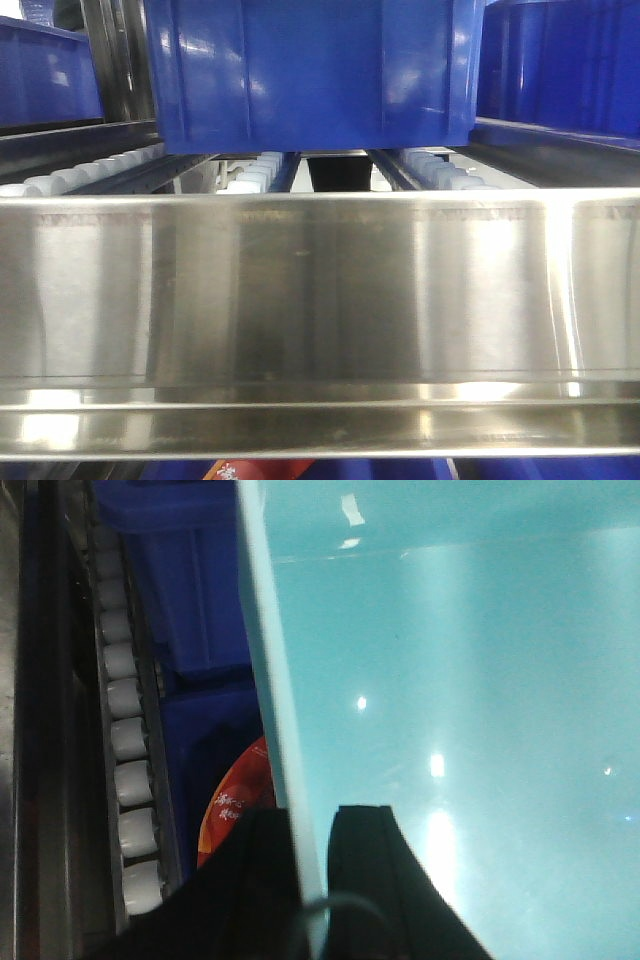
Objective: Fetch blue bin and place on conveyor start
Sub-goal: 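Grip the bin walls with both grippers and pull it off the shelf, then hold the bin with both grippers while the base backs away from the rack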
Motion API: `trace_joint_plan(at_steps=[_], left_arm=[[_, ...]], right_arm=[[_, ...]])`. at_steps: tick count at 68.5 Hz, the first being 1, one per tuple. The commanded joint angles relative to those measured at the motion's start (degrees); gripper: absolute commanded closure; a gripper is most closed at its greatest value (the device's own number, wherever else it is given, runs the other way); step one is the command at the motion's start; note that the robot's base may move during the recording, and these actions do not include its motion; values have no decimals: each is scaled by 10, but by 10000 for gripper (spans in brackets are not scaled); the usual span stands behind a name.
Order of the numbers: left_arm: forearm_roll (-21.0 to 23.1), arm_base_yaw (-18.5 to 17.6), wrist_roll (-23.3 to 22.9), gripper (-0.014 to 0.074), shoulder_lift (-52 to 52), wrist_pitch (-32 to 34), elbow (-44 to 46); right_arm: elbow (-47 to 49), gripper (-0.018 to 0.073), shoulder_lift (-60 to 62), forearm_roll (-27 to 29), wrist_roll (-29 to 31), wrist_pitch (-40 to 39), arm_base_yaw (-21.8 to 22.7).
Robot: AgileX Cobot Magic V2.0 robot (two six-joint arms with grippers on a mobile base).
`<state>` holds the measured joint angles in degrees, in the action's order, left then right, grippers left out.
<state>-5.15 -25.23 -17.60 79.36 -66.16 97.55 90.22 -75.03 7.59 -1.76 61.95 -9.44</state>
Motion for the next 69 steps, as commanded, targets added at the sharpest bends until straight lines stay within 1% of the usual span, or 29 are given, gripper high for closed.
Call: trace_joint_plan(at_steps=[1,36,69], left_arm=[[-6,-2,9,708,-8,34,3],[-6,-2,9,708,-8,138,3],[-6,-1,9,708,-8,251,3]], right_arm=[[7,711,8,-7,11,-21,1],[7,711,8,-7,11,-24,1],[7,711,8,-7,11,-24,1]])
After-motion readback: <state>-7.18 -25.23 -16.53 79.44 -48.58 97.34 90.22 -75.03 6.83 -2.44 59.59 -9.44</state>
